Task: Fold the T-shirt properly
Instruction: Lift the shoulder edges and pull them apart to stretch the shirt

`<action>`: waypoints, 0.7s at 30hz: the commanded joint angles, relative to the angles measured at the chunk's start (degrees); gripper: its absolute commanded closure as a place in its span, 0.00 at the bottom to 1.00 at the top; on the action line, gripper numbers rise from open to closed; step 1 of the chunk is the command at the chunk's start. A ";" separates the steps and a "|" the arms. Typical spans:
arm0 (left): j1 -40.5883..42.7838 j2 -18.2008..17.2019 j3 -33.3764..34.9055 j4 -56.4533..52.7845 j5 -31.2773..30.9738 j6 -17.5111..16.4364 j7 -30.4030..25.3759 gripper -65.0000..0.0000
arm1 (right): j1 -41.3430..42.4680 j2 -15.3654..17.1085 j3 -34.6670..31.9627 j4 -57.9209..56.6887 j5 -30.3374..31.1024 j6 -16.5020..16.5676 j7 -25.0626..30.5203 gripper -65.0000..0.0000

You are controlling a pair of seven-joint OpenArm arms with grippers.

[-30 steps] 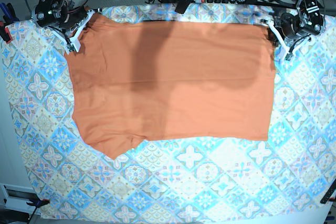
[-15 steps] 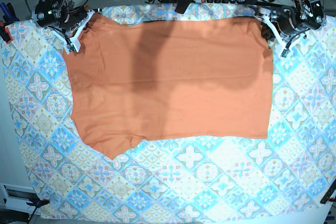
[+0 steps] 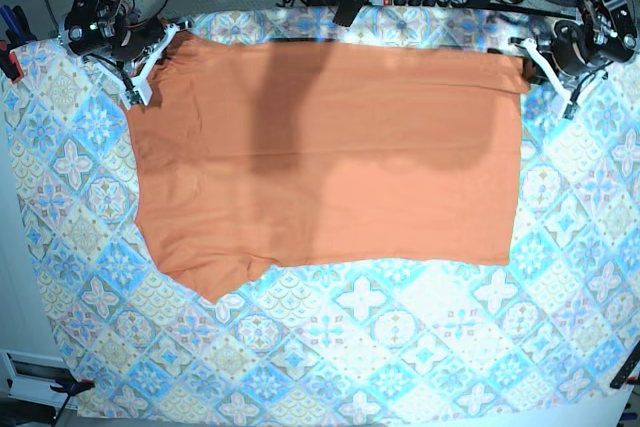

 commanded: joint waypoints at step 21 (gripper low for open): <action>-8.93 -1.02 -0.50 -5.98 3.89 -0.08 4.54 1.00 | 1.63 -0.48 -5.94 3.67 -16.87 0.10 6.74 1.00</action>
